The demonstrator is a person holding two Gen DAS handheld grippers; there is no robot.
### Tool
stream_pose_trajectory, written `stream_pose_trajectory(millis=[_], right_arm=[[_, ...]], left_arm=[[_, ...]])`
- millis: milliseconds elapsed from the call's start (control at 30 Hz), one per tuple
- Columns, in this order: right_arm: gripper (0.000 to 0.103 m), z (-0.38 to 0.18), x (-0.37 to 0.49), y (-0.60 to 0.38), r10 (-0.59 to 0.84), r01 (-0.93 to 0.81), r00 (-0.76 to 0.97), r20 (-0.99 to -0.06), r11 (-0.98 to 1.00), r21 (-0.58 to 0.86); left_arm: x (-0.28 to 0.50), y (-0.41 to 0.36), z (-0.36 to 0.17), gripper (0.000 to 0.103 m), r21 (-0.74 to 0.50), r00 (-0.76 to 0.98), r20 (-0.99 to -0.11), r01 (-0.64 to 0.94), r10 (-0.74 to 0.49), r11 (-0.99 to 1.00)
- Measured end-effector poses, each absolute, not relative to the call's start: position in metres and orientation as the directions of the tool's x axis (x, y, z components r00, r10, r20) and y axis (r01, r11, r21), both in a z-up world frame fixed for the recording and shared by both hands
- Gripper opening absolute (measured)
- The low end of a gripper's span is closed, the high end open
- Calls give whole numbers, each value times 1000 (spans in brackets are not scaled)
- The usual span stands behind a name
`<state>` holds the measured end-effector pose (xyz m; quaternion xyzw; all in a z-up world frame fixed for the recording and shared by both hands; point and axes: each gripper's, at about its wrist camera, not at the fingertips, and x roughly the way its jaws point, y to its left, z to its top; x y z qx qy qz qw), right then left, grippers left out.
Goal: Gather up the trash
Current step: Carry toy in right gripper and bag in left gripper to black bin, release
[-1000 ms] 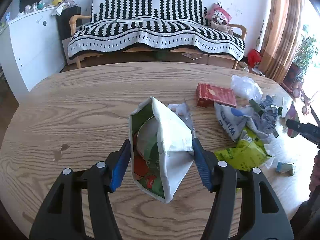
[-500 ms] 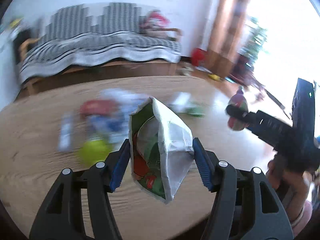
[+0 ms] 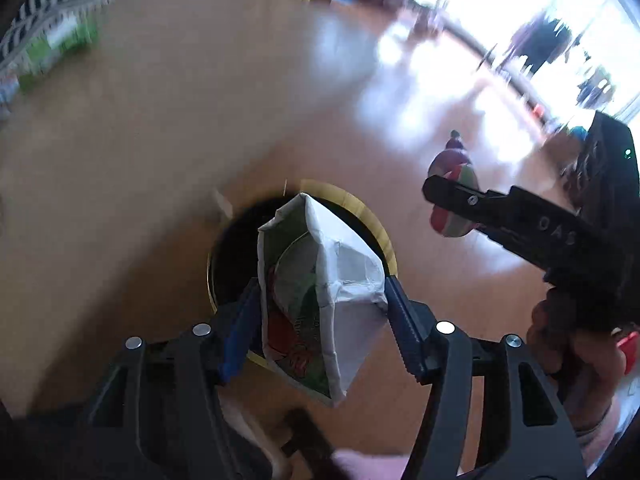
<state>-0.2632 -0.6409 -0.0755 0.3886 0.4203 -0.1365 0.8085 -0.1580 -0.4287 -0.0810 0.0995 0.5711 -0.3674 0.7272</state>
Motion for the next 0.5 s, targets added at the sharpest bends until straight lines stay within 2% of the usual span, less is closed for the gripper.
stream_pose_trajectory(millis=[67, 133, 367, 433, 467, 500], right_arm=[[51, -103, -268, -645, 145, 562, 580, -801, 641, 523], [51, -118, -272, -648, 167, 575, 569, -805, 620, 534], [50, -127, -268, -652, 180, 579, 565, -805, 609, 542], [53, -129, -267, -648, 198, 569, 572, -796, 604, 558], [57, -128, -265, -644, 214, 560, 581, -785, 595, 577], [74, -126, -259, -641, 224, 553, 589, -776, 588, 590]], left_arm=[[-150, -428, -94, 60, -317, 29, -904, 625, -427, 713], [-146, -429, -93, 60, -283, 68, -905, 642, -420, 713], [-157, -441, -91, 61, -293, 59, -904, 636, -424, 714], [-156, -447, -92, 67, -297, 64, -901, 632, -430, 716], [-155, -444, -92, 76, -295, 66, -901, 630, -429, 718], [-156, -444, -92, 93, -287, 74, -904, 628, -422, 723]])
